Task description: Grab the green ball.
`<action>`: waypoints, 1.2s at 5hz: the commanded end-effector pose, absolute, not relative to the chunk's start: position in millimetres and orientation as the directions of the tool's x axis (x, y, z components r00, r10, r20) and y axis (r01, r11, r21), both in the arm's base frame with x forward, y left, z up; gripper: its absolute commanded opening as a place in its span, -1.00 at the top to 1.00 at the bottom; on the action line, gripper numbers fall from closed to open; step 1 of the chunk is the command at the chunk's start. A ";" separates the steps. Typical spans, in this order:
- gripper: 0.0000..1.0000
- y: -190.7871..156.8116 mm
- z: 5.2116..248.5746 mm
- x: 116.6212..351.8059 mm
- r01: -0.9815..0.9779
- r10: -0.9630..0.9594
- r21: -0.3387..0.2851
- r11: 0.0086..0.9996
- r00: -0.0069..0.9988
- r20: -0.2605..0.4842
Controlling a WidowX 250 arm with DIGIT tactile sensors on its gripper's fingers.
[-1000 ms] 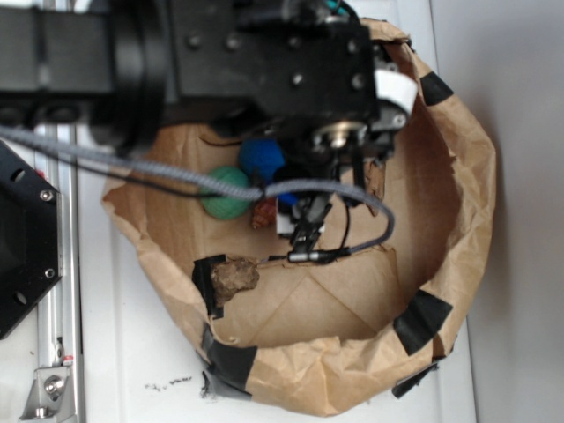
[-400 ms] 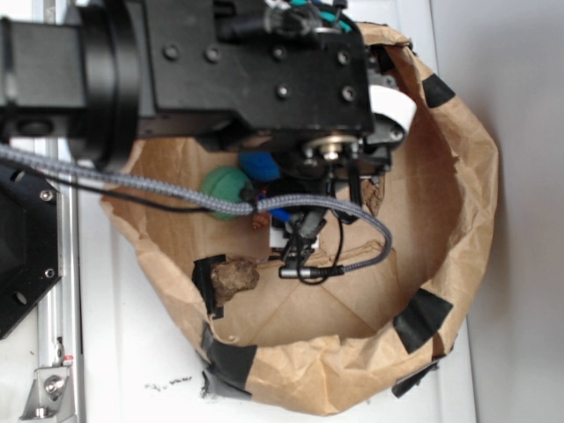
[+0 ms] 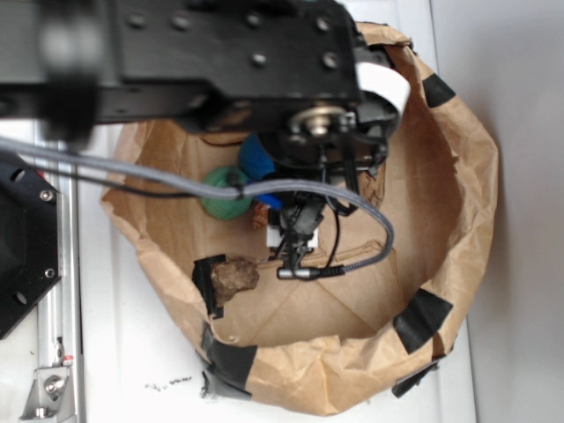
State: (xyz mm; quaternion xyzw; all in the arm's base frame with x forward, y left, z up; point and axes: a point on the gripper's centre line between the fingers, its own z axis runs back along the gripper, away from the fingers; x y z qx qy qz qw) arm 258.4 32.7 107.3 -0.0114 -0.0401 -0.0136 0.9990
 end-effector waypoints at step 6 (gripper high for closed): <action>-1.00 46.8 53.6 220.5 -0.011 0.010 0.060 0.998 1.000 0.011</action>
